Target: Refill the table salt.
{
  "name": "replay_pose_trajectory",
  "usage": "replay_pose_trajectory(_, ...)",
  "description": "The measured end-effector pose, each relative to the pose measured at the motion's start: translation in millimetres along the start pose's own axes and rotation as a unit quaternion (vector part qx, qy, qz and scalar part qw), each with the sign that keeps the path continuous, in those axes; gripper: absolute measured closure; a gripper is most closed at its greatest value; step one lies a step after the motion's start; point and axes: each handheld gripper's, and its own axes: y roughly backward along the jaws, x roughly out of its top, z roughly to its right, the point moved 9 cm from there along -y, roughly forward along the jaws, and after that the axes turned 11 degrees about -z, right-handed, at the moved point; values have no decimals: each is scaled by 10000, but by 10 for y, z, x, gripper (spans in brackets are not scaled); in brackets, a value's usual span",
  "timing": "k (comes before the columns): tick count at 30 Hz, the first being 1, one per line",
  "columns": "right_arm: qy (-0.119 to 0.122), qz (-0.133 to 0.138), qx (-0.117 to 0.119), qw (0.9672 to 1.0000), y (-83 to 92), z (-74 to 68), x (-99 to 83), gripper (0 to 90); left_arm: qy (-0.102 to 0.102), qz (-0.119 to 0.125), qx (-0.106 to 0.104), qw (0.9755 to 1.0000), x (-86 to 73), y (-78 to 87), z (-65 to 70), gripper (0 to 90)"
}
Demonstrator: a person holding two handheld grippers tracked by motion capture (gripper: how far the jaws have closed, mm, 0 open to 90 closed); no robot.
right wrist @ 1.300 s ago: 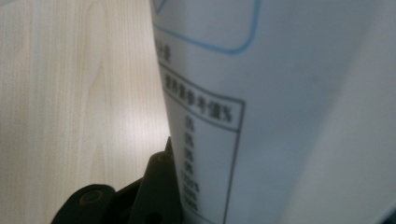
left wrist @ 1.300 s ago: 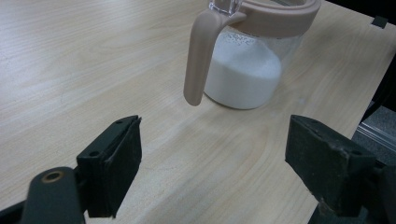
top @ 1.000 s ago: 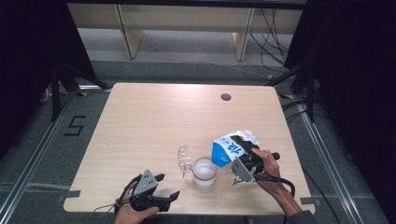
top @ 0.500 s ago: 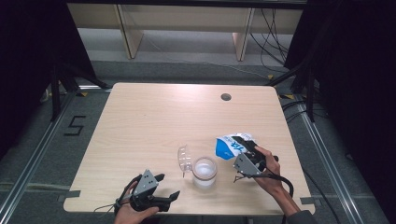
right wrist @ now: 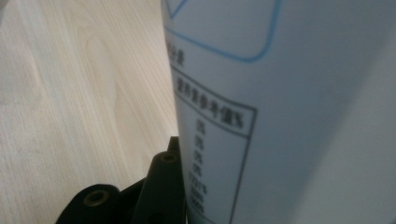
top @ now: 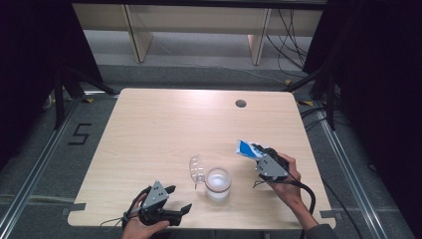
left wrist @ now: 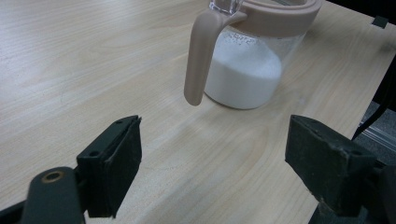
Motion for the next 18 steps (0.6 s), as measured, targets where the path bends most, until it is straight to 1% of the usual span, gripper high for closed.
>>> replay_pose_trajectory(1, -103, 15, 9, 9999, -4, 4, -10, 751, 11, -4, -2, 10000, -1, 0, 1, 184)
replay_pose_trajectory(2, -258, 51, 81, 9996, -9, -5, -19, 753, 11, -4, -5, 10000, 0, -1, 1, 184)
replay_pose_trajectory(3, -337, 50, 123, 9993, -17, -4, -37, 755, 12, -8, -4, 10000, -1, -1, 1, 184)
replay_pose_trajectory(5, -373, 16, 151, 9992, -40, -5, -75, 761, 6, -11, -2, 10000, -1, -2, 3, 184)
replay_pose_trajectory(7, -562, -32, 201, 9982, -59, -9, -121, 764, 9, -16, -5, 10000, 0, -2, 3, 184)
replay_pose_trajectory(8, -642, -43, 246, 9976, -68, -9, -141, 764, 18, -33, 33, 10000, -2, 1, 0, 184)
replay_pose_trajectory(12, -878, -19, 266, 9958, -89, 43, -197, 766, 21, -35, 29, 10000, -3, 2, 1, 184)
replay_pose_trajectory(13, -1003, -26, 324, 9944, -89, 50, -214, 766, 21, -26, 20, 10000, -2, -1, 0, 184)
replay_pose_trajectory(14, -1097, -13, 334, 9934, -88, 67, -225, 767, 21, -20, 10, 10000, -1, -2, -1, 184)
replay_pose_trajectory(15, -1155, 0, 285, 9929, -93, 96, -241, 768, 22, -17, 11, 10000, -1, -1, 0, 184)
replay_pose_trajectory(16, -1158, 28, 261, 9929, -96, 114, -246, 769, 18, -19, 11, 10000, -1, 0, 0, 184)
replay_pose_trajectory(17, -1228, 36, 279, 9920, -99, 131, -262, 769, 17, -4, 5, 10000, 1, -3, 1, 184)
replay_pose_trajectory(18, -1335, 47, 310, 9905, -102, 138, -277, 770, 26, -36, 44, 10000, -4, 1, -2, 184)
